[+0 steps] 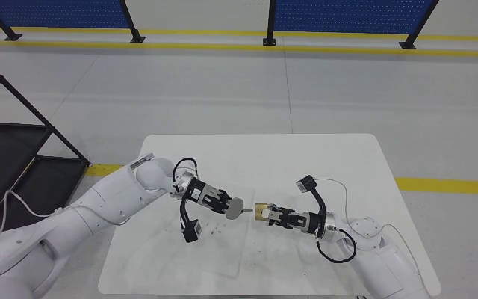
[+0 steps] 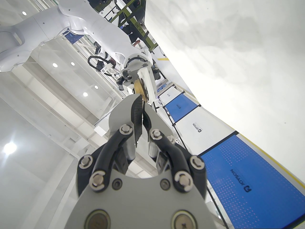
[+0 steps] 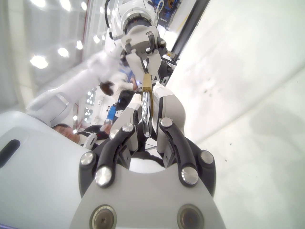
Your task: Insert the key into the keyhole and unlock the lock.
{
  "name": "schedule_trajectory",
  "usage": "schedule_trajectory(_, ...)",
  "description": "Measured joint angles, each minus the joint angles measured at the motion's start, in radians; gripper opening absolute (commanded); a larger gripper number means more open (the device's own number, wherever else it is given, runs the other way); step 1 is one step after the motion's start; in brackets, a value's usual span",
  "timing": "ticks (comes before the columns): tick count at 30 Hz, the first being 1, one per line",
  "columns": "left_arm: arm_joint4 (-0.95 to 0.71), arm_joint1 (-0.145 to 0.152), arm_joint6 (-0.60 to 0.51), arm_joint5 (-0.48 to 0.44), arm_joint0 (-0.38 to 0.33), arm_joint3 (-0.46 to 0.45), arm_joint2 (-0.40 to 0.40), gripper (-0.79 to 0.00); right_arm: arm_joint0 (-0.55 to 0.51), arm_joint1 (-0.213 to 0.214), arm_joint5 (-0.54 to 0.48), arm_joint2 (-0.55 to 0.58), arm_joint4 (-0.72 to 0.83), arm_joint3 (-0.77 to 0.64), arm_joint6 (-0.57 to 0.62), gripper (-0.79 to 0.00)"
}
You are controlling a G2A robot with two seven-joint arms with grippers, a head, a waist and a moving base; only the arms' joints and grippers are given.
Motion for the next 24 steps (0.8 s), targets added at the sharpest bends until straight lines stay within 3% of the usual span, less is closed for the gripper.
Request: schedule_trajectory(24, -0.027, -0.005, -0.044, 0.044, -0.072, 0.019, 0.108, -0.785, 0.0, 0.0, 0.0, 0.0, 0.0, 0.0, 0.0, -0.785)
